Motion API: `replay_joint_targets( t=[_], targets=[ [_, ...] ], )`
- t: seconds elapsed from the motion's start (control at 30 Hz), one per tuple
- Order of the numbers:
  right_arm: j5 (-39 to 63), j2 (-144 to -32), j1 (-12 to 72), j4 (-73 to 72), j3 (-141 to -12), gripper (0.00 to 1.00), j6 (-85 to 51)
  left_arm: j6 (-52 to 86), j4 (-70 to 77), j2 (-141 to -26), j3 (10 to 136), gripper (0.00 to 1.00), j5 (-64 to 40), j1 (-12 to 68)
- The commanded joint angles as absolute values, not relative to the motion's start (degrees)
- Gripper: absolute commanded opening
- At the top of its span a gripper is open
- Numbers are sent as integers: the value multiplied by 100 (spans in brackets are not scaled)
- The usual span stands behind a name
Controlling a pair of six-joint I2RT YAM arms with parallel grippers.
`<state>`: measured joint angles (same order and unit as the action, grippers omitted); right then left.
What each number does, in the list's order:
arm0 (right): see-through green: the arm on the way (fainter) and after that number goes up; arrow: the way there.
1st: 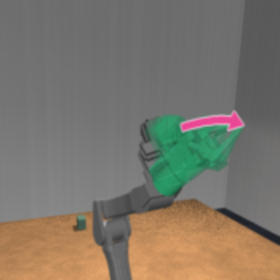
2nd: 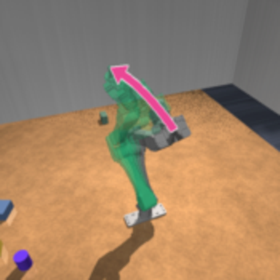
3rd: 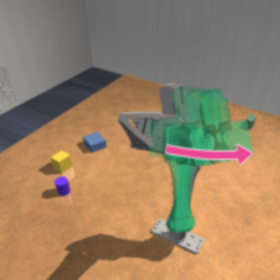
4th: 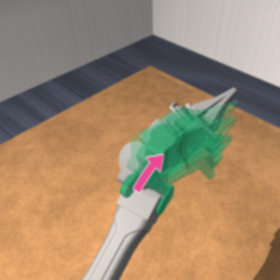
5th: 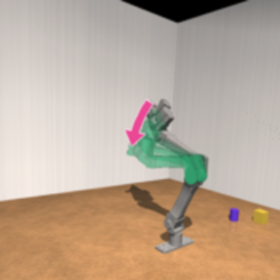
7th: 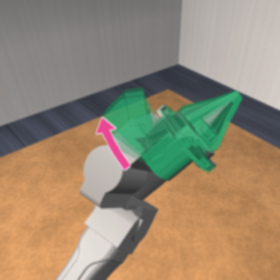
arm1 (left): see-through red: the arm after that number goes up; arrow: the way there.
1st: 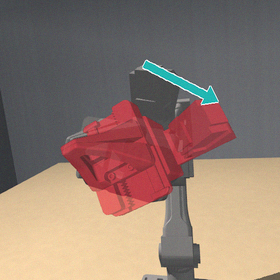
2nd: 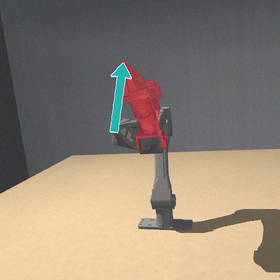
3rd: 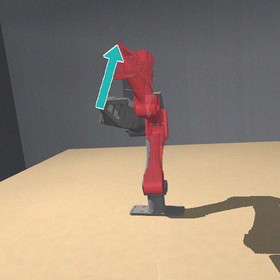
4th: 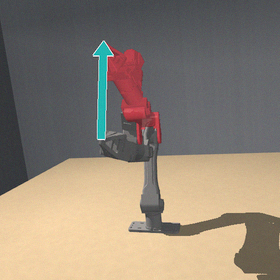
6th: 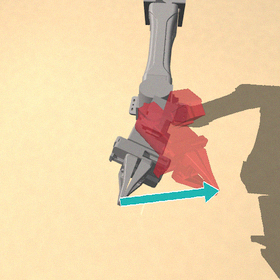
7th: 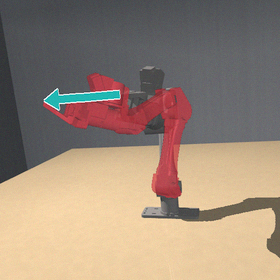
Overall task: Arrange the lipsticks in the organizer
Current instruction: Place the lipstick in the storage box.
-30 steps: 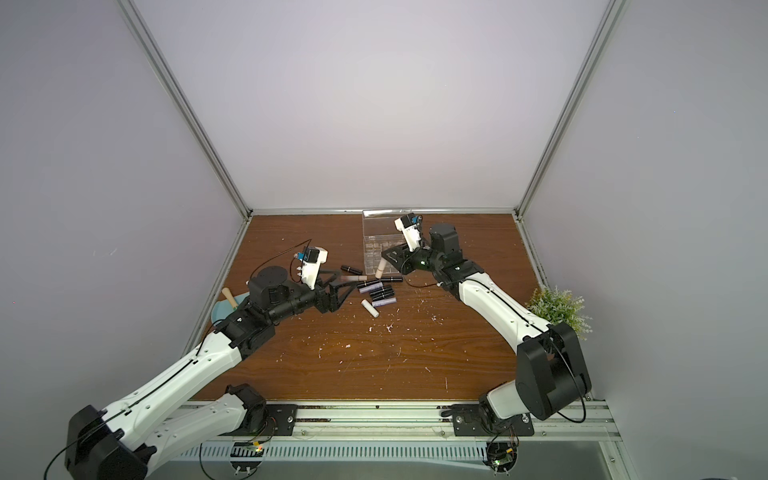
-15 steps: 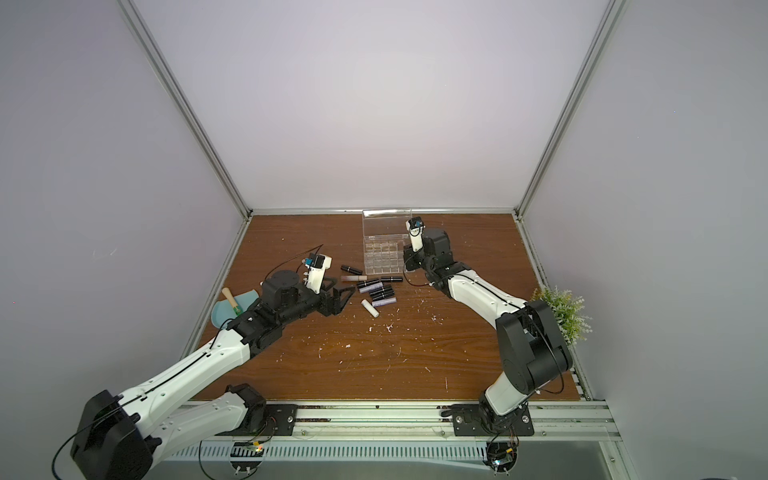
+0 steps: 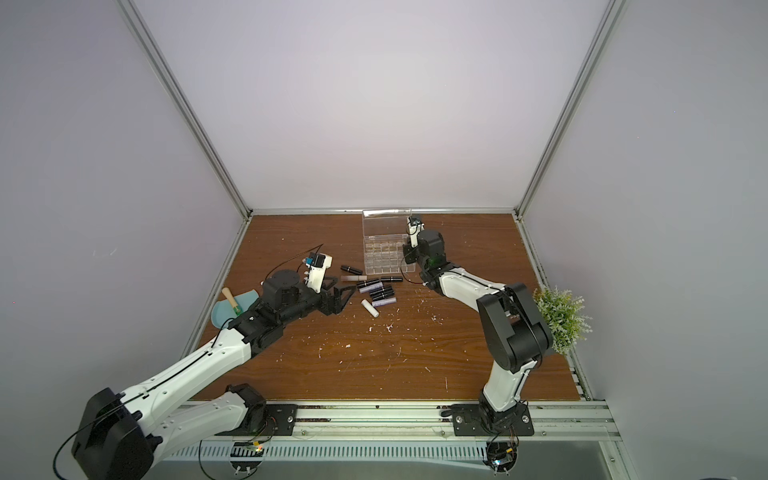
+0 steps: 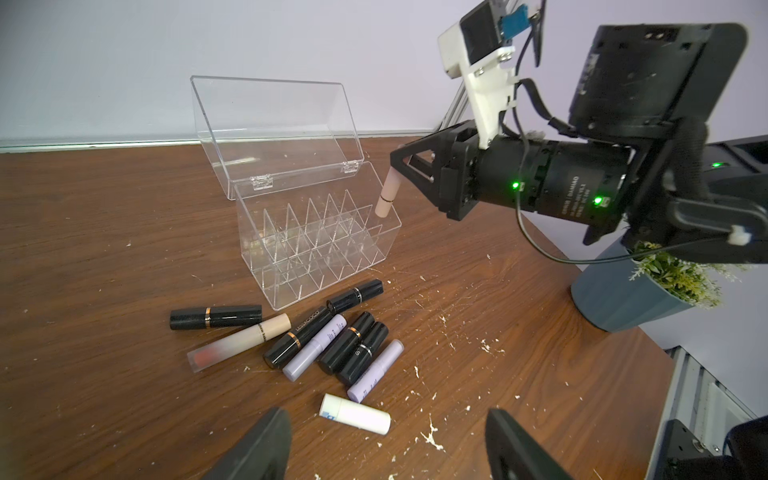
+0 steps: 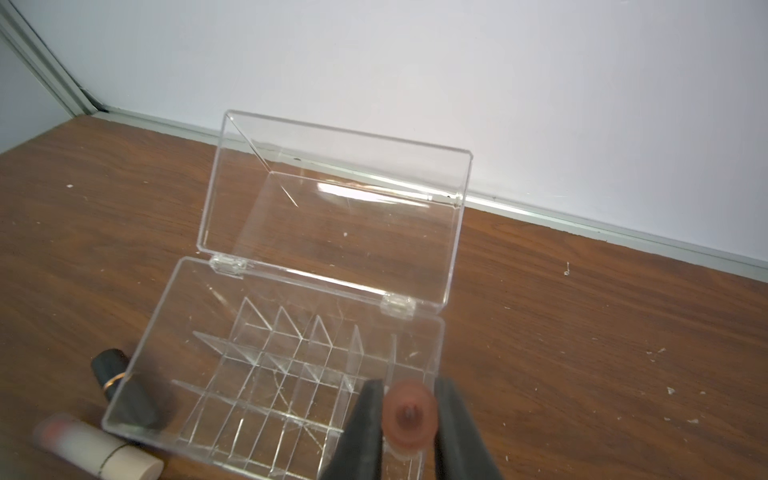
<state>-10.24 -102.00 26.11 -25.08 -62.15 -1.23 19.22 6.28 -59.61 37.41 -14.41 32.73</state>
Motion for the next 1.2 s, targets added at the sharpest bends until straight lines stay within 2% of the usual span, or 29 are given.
replay_joint_targets(
  t=[0.0, 0.83, 1.17],
  targets=[
    [-1161, -10294, 2605, -2994, -6597, 11, 39, 1845, 775, -6011, 3682, 78, -1534, 3322],
    [-1121, -10982, 2444, -3189, -7205, 11, 73, 1716, 689, -6354, 3922, 78, -1699, 3322],
    [-1083, -11004, 2391, -3191, -7042, 11, 1, 1720, 673, -6372, 3991, 78, -1723, 3324]
  ],
)
